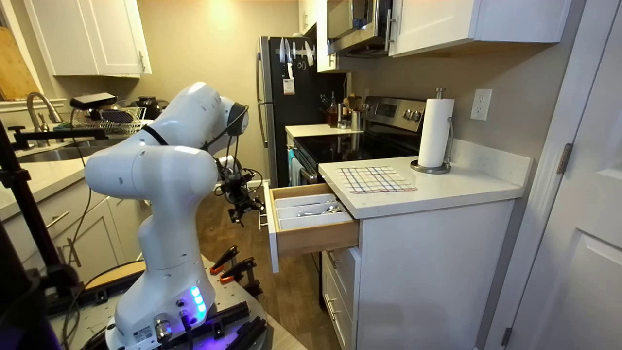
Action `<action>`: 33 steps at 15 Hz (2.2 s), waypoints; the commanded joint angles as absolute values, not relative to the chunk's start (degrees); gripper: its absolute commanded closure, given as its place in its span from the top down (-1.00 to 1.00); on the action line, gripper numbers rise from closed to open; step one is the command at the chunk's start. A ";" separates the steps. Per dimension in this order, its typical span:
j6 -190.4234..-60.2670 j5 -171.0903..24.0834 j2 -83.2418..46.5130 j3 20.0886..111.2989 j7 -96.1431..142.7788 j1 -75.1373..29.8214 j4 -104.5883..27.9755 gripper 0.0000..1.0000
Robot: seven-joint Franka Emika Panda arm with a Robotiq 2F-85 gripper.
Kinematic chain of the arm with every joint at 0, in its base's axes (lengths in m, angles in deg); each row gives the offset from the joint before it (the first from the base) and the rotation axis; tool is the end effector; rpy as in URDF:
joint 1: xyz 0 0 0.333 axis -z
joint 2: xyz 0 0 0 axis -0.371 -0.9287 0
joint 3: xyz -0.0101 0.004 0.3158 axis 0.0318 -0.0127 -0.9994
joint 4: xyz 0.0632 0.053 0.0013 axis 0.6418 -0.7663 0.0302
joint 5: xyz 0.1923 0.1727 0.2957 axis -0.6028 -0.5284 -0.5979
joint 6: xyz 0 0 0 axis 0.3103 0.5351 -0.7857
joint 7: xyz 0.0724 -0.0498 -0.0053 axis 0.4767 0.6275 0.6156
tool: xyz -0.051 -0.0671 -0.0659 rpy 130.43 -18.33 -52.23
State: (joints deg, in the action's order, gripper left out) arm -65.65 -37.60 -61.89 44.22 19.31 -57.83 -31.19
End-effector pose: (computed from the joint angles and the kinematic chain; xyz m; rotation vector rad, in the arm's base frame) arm 0.3984 0.3916 0.0487 1.7894 1.0651 -0.9194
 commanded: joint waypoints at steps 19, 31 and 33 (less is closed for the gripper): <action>-70.35 -38.45 -61.97 47.53 19.89 -59.72 -30.40 1.00; -73.65 -52.80 -59.88 45.81 27.33 -56.07 -25.71 1.00; -73.58 -54.97 -59.65 46.04 28.30 -55.70 -25.34 1.00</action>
